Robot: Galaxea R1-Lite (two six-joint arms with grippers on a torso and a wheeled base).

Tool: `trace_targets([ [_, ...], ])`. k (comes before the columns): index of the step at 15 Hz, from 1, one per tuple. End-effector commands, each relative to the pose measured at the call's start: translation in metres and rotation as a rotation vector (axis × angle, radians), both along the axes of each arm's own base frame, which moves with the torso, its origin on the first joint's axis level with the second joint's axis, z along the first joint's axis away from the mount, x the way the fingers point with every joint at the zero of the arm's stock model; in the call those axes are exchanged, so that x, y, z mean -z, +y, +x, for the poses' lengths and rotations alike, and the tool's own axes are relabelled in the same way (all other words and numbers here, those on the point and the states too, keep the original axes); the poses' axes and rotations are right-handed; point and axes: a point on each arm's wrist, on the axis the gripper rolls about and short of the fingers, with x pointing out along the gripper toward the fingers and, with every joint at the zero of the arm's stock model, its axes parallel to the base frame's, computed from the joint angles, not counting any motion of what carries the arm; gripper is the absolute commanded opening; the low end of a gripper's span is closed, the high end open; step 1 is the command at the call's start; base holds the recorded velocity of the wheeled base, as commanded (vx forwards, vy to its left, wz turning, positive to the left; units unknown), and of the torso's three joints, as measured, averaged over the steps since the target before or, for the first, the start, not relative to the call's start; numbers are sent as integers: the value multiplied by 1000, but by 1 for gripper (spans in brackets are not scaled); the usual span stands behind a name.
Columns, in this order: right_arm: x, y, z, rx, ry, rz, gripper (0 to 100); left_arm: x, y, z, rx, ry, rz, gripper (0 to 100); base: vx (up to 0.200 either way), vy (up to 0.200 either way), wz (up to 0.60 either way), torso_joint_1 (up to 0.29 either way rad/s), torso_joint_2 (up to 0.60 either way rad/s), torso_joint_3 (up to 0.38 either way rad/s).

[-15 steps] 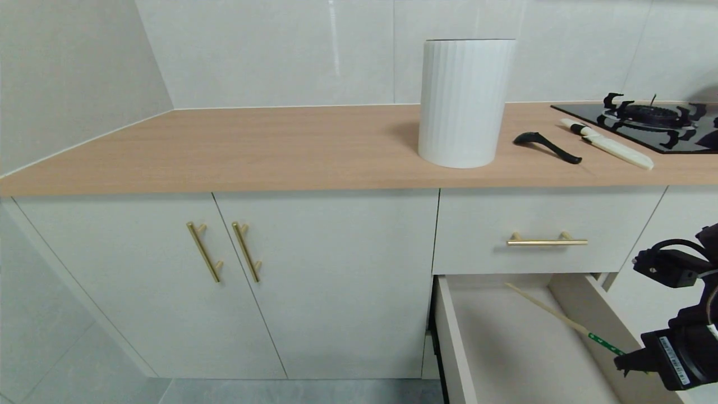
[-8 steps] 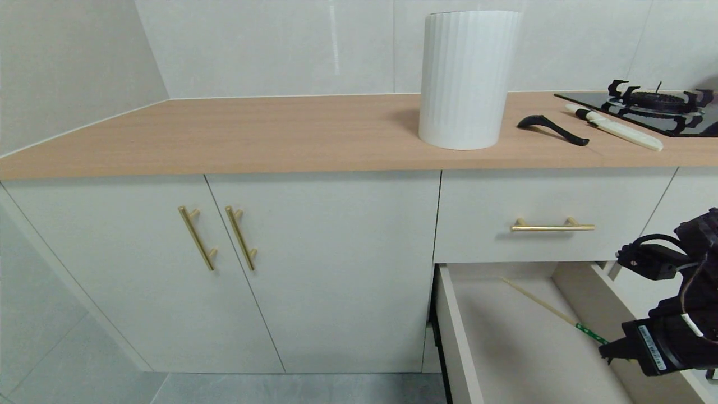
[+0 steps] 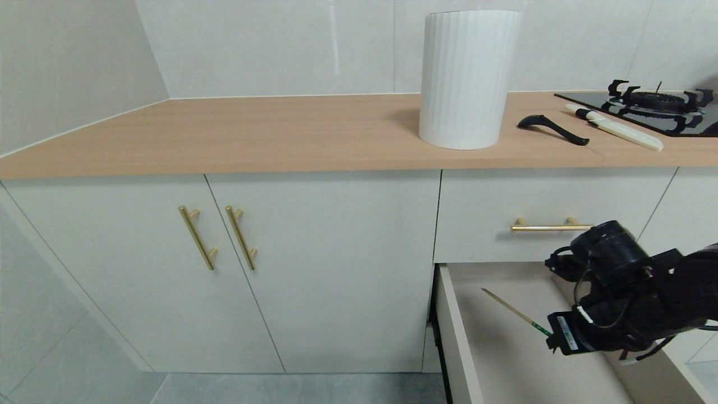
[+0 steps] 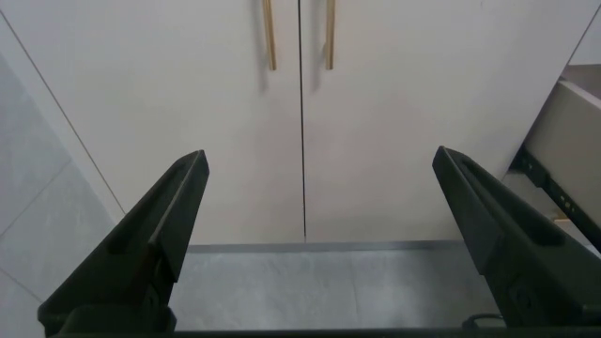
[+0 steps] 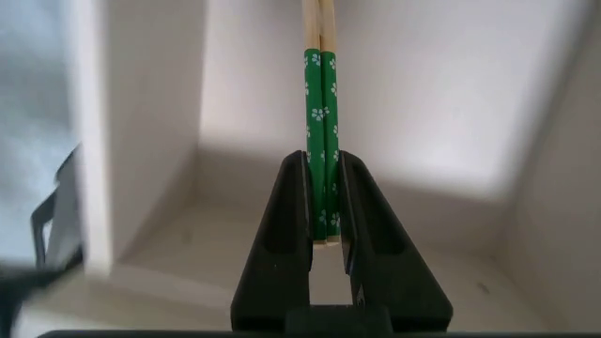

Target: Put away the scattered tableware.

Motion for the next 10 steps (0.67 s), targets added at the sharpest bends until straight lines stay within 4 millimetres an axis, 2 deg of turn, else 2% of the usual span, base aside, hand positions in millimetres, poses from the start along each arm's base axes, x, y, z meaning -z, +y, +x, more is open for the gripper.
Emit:
trace_targets([
  [1,55,14,22,17,103,-43,0,0,0,0,0,0,1,100,0,0,0,0,0,0],
  [4,94,19,34,36,75,-41,0,0,0,0,0,0,1,100,0,0,0,0,0,0],
  [5,113,19,37,47,48,-61,0,0,0,0,0,0,1,100,0,0,0,0,0,0],
  [10,153,20,38,53,31,-86,0,0,0,0,0,0,1,100,0,0,0,0,0,0],
])
